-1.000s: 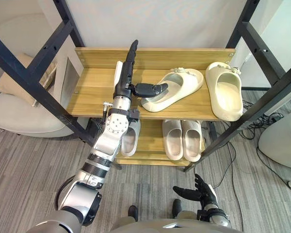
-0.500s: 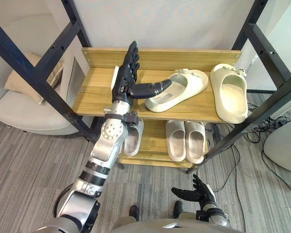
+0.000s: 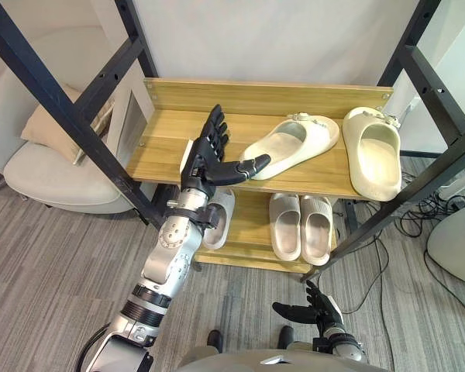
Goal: Organize the slippers on the shoe rack
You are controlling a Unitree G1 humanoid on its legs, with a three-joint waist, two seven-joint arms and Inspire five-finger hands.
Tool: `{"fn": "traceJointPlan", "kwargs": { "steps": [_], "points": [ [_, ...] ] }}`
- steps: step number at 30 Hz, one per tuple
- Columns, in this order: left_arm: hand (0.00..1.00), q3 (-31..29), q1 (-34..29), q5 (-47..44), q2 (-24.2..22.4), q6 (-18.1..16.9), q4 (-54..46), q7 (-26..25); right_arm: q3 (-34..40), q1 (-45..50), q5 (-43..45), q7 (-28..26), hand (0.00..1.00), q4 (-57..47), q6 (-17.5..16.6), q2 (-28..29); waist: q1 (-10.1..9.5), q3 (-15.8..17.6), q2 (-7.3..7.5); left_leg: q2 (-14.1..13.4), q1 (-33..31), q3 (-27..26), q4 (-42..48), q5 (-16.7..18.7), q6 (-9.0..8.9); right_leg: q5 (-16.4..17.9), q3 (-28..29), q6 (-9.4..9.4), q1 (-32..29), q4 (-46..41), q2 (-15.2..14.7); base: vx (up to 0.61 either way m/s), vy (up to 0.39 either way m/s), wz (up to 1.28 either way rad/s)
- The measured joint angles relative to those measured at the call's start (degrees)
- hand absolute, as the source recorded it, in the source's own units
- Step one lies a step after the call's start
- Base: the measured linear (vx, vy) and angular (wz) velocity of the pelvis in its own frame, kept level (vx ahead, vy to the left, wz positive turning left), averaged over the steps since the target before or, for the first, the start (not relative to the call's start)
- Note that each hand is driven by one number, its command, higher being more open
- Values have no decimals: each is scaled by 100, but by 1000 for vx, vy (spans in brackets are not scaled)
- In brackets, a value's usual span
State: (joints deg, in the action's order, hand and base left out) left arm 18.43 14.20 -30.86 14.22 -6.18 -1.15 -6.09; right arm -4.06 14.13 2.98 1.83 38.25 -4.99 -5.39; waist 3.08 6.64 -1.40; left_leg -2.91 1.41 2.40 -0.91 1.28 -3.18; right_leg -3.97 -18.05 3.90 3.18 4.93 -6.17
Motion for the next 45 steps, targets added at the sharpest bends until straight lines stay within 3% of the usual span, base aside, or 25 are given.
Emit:
{"fn": "traceJointPlan", "kwargs": {
  "steps": [12, 18, 30, 38, 45],
  "points": [
    [100, 1196, 92, -580, -97, 5, -221, 116, -172, -105, -77, 4, 100, 132, 32, -28, 9, -53, 37, 26, 24, 14, -94, -73, 10, -17, -15, 27, 1, -2, -43, 0, 0, 0],
    [100, 1957, 247, -682, -323, 176, -337, 64, -187, -101, -75, 11, 100, 130, 32, -34, 10, -65, 35, 47, 14, -22, -83, -79, 21, -39, 51, 58, -17, -7, -81, 0, 0, -2],
    [100, 2160, 527, -737, -413, 176, -337, -238, -229, -16, -73, 86, 100, 125, 32, -76, -45, -221, 26, 54, 24, -28, -81, -82, 25, -40, 55, 61, -8, -7, -89, 0, 0, 0],
    [100, 2174, 817, -503, -558, 172, -339, -210, -313, 66, -75, 93, 100, 85, 32, -76, -67, -330, 96, 89, 27, -28, -82, -91, 40, -55, 58, 83, -5, -6, -131, 0, 0, 0],
    [100, 1984, 573, -220, -489, 216, -253, 48, -338, 28, -78, 81, 100, 93, 46, -63, 12, -338, 99, 92, 52, -14, -104, -96, 45, -56, 30, 84, 4, -4, -115, 0, 0, 0]
  ]
}}
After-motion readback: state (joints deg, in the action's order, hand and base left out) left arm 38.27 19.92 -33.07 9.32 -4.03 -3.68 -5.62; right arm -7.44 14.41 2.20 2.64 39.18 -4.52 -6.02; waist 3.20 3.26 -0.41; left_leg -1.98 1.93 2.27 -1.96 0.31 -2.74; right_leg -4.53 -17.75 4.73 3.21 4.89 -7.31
